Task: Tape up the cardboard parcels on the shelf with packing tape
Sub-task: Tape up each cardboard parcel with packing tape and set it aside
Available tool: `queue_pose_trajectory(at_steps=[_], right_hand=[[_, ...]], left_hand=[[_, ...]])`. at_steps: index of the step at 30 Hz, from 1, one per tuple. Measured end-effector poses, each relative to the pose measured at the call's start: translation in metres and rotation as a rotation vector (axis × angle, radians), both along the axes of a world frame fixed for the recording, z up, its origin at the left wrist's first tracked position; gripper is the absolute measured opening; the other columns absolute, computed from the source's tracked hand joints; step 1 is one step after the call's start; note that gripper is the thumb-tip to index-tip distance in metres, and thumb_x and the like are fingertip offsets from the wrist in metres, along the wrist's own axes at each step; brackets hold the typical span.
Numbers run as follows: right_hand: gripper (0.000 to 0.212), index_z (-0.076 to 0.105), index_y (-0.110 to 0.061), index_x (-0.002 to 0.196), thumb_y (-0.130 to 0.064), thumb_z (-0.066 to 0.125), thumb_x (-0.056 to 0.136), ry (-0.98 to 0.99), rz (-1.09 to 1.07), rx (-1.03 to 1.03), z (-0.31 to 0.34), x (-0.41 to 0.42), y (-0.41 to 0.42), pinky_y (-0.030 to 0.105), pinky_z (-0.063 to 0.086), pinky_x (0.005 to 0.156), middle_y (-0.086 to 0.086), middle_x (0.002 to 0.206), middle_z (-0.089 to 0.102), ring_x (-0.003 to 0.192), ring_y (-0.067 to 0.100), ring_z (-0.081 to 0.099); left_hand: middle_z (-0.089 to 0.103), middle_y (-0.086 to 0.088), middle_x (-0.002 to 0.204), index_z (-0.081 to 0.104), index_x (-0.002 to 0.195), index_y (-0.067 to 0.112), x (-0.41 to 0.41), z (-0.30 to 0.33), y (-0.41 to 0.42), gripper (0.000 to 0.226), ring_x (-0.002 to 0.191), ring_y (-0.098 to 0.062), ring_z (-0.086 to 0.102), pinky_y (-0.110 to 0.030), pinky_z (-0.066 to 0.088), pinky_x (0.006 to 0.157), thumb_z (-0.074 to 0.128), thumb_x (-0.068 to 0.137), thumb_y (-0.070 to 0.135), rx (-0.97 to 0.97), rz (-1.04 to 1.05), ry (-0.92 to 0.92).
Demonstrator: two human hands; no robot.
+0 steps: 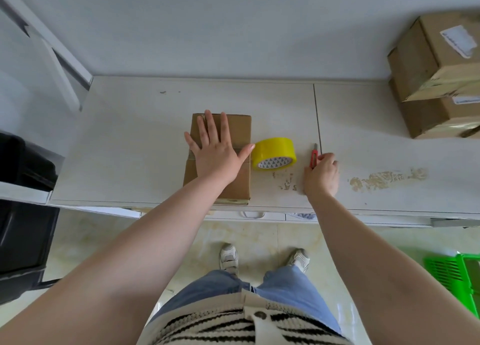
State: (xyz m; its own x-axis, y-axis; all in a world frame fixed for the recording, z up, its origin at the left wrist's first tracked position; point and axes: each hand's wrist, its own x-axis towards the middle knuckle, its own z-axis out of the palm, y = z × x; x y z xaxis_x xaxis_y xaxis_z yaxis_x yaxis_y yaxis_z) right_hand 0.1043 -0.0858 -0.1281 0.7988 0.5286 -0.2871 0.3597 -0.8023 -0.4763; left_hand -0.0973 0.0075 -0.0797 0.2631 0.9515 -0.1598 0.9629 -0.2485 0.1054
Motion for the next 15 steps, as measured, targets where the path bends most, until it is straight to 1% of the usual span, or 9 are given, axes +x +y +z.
queue_pose_trajectory(at_steps=[2, 4, 7, 9, 10, 11, 13, 15], right_hand=[[0.026, 0.046, -0.008, 0.124, -0.011, 0.050, 0.098, 0.062, -0.035, 0.089, 0.002, 0.005, 0.002, 0.045, 0.050, 0.082, 0.014, 0.121, 0.057, 0.102, 0.035, 0.058], [0.027, 0.050, -0.008, 0.125, -0.010, 0.048, 0.099, 0.123, -0.089, 0.189, 0.012, 0.009, 0.005, 0.040, 0.051, 0.074, 0.009, 0.115, 0.061, 0.092, 0.029, 0.060], [0.027, 0.060, -0.009, 0.120, -0.010, 0.050, 0.095, 0.200, -0.145, 0.394, 0.043, 0.011, 0.019, 0.032, 0.047, 0.065, 0.002, 0.092, 0.063, 0.075, 0.020, 0.057], [0.026, 0.065, -0.011, 0.112, -0.006, 0.049, 0.092, 0.327, -0.174, 0.546, 0.070, 0.003, 0.031, 0.030, 0.045, 0.056, 0.002, 0.078, 0.062, 0.062, 0.016, 0.053], [0.025, 0.066, -0.012, 0.108, -0.004, 0.048, 0.092, 0.416, -0.161, 0.596, 0.082, -0.004, 0.037, 0.030, 0.047, 0.054, 0.003, 0.074, 0.061, 0.058, 0.015, 0.053], [0.023, 0.066, -0.014, 0.105, -0.002, 0.050, 0.092, 0.511, -0.118, 0.613, 0.093, -0.013, 0.041, 0.029, 0.050, 0.055, 0.004, 0.073, 0.061, 0.058, 0.015, 0.054], [0.016, 0.066, -0.014, 0.103, -0.005, 0.056, 0.094, 0.643, 0.028, 0.547, 0.106, -0.034, 0.046, 0.026, 0.054, 0.058, 0.004, 0.076, 0.063, 0.062, 0.015, 0.059], [0.010, 0.068, -0.012, 0.102, -0.012, 0.061, 0.095, 0.626, 0.201, 0.421, 0.104, -0.049, 0.048, 0.025, 0.054, 0.059, 0.003, 0.080, 0.065, 0.069, 0.018, 0.062]], left_hand=[[-0.020, -0.016, 0.162, -0.015, 0.156, 0.019, -0.001, 0.000, 0.000, 0.096, 0.150, -0.034, -0.017, -0.063, -0.008, 0.115, 0.015, 0.087, 0.079, -0.004, 0.000, 0.002], [-0.020, -0.016, 0.162, -0.015, 0.156, 0.019, -0.001, 0.000, 0.000, 0.096, 0.150, -0.034, -0.018, -0.063, -0.008, 0.115, 0.014, 0.087, 0.079, -0.005, -0.002, -0.001], [-0.021, -0.016, 0.162, -0.016, 0.155, 0.018, 0.000, 0.000, -0.001, 0.096, 0.150, -0.034, -0.018, -0.063, -0.008, 0.115, 0.011, 0.086, 0.079, -0.002, -0.004, -0.003], [-0.023, -0.016, 0.161, -0.018, 0.155, 0.018, 0.000, 0.000, -0.002, 0.096, 0.150, -0.034, -0.019, -0.063, -0.009, 0.115, 0.007, 0.086, 0.079, -0.008, 0.003, 0.004], [-0.022, -0.016, 0.162, -0.018, 0.155, 0.018, 0.000, 0.000, -0.002, 0.096, 0.150, -0.034, -0.019, -0.064, -0.009, 0.115, 0.006, 0.085, 0.079, -0.008, 0.003, 0.006], [-0.021, -0.016, 0.162, -0.017, 0.155, 0.018, 0.000, 0.001, -0.003, 0.096, 0.150, -0.034, -0.018, -0.064, -0.008, 0.115, 0.005, 0.085, 0.079, -0.006, 0.001, 0.006], [-0.020, -0.016, 0.162, -0.016, 0.156, 0.019, 0.000, 0.002, -0.003, 0.096, 0.150, -0.034, -0.017, -0.064, -0.008, 0.115, 0.005, 0.085, 0.079, -0.009, -0.003, 0.002], [-0.022, -0.015, 0.162, -0.017, 0.156, 0.019, -0.002, 0.004, -0.001, 0.098, 0.150, -0.033, -0.018, -0.063, -0.008, 0.116, 0.004, 0.082, 0.081, -0.028, 0.002, 0.006]])
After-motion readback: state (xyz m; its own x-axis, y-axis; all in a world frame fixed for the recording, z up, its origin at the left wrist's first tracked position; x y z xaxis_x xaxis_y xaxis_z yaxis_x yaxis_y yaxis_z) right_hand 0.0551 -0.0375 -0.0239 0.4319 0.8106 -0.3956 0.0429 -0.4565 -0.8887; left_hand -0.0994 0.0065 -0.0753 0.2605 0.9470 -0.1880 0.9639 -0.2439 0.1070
